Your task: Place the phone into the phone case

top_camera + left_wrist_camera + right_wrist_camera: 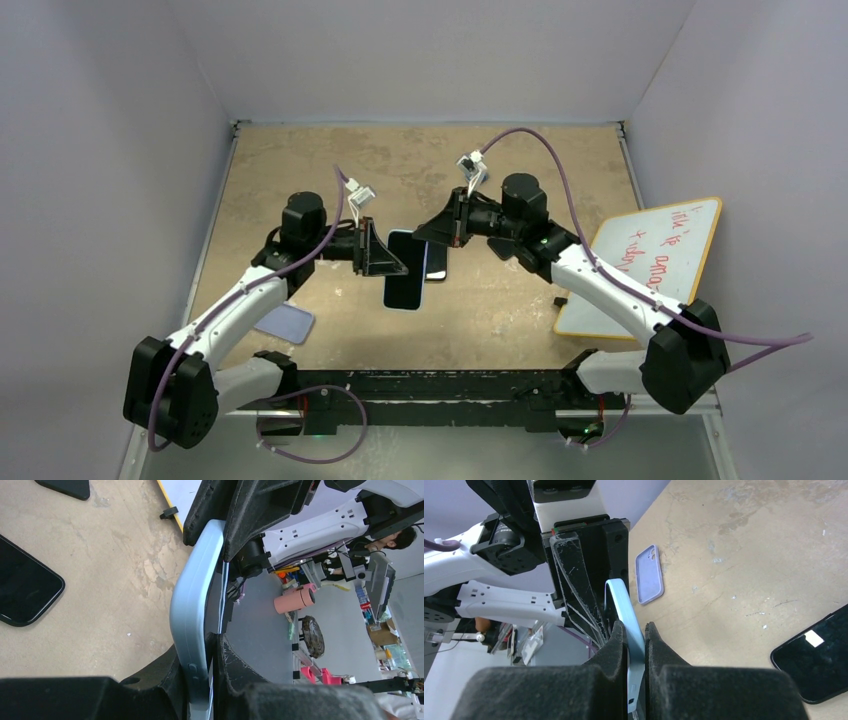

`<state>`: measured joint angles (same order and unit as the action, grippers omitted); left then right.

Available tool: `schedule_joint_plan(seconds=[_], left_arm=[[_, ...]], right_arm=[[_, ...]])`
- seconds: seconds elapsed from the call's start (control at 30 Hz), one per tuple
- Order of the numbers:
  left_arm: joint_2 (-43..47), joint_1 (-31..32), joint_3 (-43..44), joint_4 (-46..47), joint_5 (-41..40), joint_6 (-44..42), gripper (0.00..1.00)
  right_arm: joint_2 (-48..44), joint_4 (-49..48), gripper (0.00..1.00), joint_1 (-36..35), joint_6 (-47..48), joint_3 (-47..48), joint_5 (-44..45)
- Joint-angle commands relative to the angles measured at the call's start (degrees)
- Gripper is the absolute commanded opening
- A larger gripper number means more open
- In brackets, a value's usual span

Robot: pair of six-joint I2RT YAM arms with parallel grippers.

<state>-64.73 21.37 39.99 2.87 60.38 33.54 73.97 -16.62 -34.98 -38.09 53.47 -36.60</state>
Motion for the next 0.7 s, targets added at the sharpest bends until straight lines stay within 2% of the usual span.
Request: schedule_joint_plan(seconds=[0.0,0.13,0.27,0.43,0.53,0.67], left_arm=[[1.55,-0.80,1.54,1.91,-8.15,2.23,0.00],[4.10,-0.80,-1.11,12.56,-7.73,10.93,0.00],[6.39,-0.80,-3.06,22.66,-9.28,17.64,0.00],[8.72,-0.80,-3.86,26.71,-12.55,19.83,0.00],[8.78,-0.80,-5.02,31.70,-12.92,22.82,0.00],[8.14,-0.80,-6.50,36.86,-12.94,26.20,0.00]], right_arm=[[-0.91,-1.80,0.11,-0.23,-4.75,1.39,0.01],[-2.65,-7.84,0.43,0.57,-7.50,-1.92,-2.74],[-4.32,-9.94,0.62,1.09,-8.34,-4.96,-4.27],[-5.24,-13.14,0.69,1.12,-7.09,-7.72,-10.74],[-5.01,-13.29,0.72,1.14,-6.26,-7.93,-11.49],[-3.80,-14.11,0.68,1.14,-6.40,-8.74,-11.34]])
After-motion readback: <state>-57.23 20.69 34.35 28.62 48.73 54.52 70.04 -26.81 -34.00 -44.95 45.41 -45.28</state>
